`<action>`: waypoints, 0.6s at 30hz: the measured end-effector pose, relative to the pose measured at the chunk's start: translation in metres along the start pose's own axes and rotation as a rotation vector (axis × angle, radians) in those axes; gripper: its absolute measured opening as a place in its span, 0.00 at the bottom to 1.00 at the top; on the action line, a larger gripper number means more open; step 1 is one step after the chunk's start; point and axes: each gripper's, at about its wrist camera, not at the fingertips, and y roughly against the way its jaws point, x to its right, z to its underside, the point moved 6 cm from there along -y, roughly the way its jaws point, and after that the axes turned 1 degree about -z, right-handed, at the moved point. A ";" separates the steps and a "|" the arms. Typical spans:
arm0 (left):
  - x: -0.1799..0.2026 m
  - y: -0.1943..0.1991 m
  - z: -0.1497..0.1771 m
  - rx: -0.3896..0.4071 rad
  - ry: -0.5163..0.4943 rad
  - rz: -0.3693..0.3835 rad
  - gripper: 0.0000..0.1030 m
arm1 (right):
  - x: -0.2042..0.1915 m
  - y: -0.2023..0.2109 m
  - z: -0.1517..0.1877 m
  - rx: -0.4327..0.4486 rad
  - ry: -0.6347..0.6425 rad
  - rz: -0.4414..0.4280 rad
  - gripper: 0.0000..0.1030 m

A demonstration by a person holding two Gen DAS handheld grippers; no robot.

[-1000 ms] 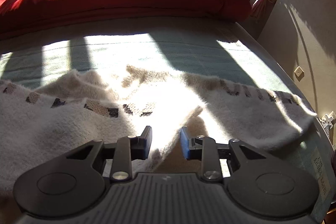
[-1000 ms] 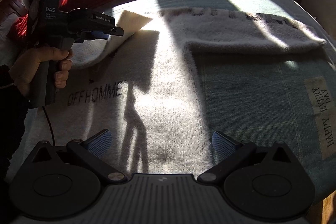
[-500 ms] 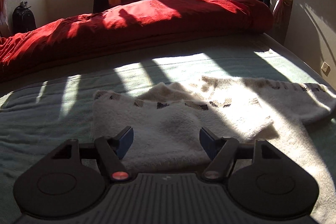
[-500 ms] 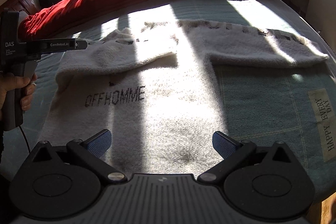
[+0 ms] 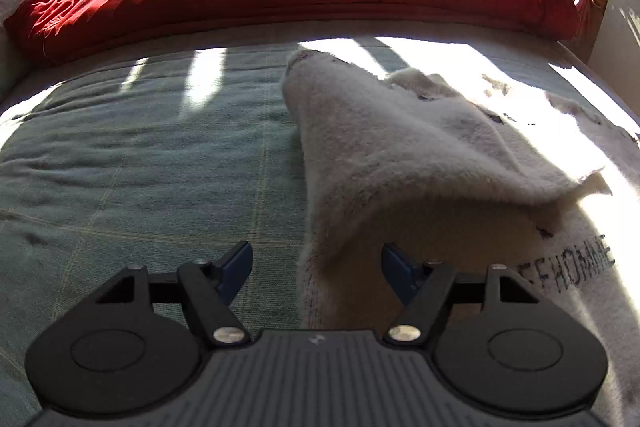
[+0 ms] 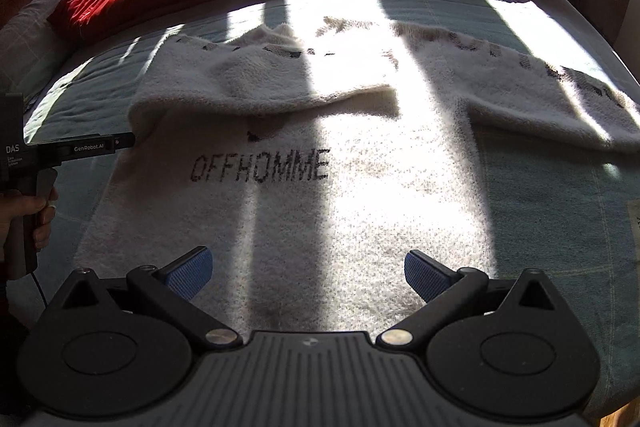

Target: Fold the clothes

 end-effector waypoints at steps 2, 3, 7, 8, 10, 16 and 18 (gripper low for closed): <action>0.001 -0.013 -0.002 0.004 0.000 -0.003 0.70 | -0.001 -0.005 -0.001 -0.013 0.006 0.004 1.00; 0.000 -0.017 -0.003 0.012 -0.008 -0.014 0.70 | 0.000 -0.008 -0.001 -0.019 0.006 0.007 1.00; -0.007 -0.034 -0.007 0.037 -0.040 -0.086 0.70 | 0.003 -0.021 -0.006 -0.040 -0.003 0.024 1.00; -0.010 -0.036 -0.007 0.039 -0.046 -0.095 0.72 | 0.003 -0.024 -0.007 -0.044 -0.003 0.026 1.00; -0.018 -0.038 -0.007 0.058 -0.054 -0.111 0.72 | 0.002 -0.030 -0.011 -0.045 0.000 0.028 1.00; -0.033 -0.038 -0.002 0.083 -0.016 -0.090 0.75 | 0.003 -0.037 -0.038 0.044 0.002 -0.017 1.00; -0.039 -0.042 -0.001 0.071 0.039 -0.070 0.78 | 0.007 -0.041 -0.053 0.085 -0.020 -0.066 0.99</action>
